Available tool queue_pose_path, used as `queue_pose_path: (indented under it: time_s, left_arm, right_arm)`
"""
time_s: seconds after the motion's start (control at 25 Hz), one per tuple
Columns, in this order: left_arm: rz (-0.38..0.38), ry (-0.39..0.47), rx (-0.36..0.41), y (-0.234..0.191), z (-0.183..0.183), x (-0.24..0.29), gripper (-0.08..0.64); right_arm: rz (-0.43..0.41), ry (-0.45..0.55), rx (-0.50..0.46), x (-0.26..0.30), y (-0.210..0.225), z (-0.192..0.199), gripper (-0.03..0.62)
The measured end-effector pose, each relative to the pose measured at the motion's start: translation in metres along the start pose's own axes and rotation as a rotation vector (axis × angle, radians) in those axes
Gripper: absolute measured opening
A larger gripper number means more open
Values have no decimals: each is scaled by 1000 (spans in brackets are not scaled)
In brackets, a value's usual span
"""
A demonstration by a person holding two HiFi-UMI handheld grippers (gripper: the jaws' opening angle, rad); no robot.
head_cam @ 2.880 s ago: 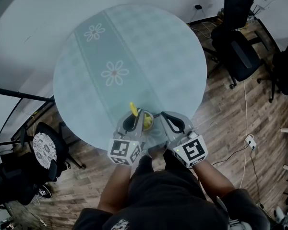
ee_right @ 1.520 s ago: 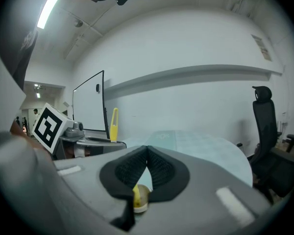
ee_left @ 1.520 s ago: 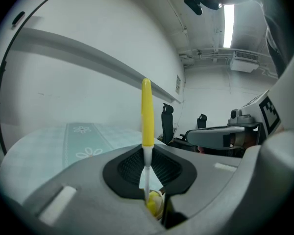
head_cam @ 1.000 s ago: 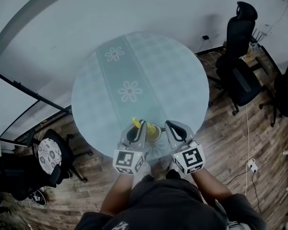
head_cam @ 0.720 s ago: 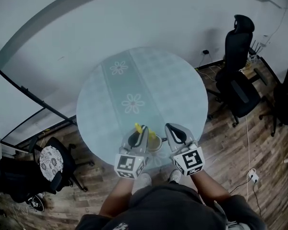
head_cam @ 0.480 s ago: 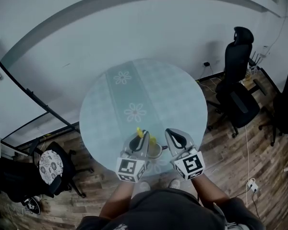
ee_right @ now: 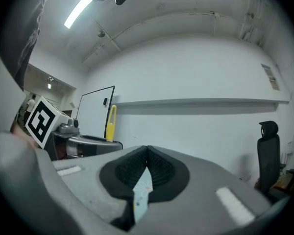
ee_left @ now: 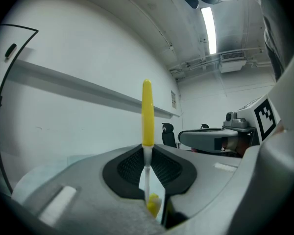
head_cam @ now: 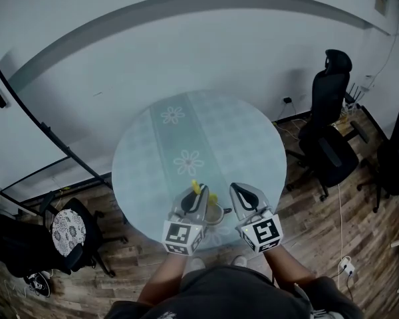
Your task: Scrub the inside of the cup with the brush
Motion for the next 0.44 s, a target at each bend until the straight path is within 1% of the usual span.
queue_pose_path:
  time_s: [0.44]
  left_arm:
    - [2, -14, -2, -4, 5, -5, 37]
  right_arm:
    - [16, -15, 17, 2, -6, 4, 2]
Point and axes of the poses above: the fingertips, and each gripper's own axes: x forward along the fingers, y to its right, z out of its underside, the point moved 7 cm from there along -x, backward along the fingers, and after that the axes turned 15 degrees about -y, right-handed, at the moved point
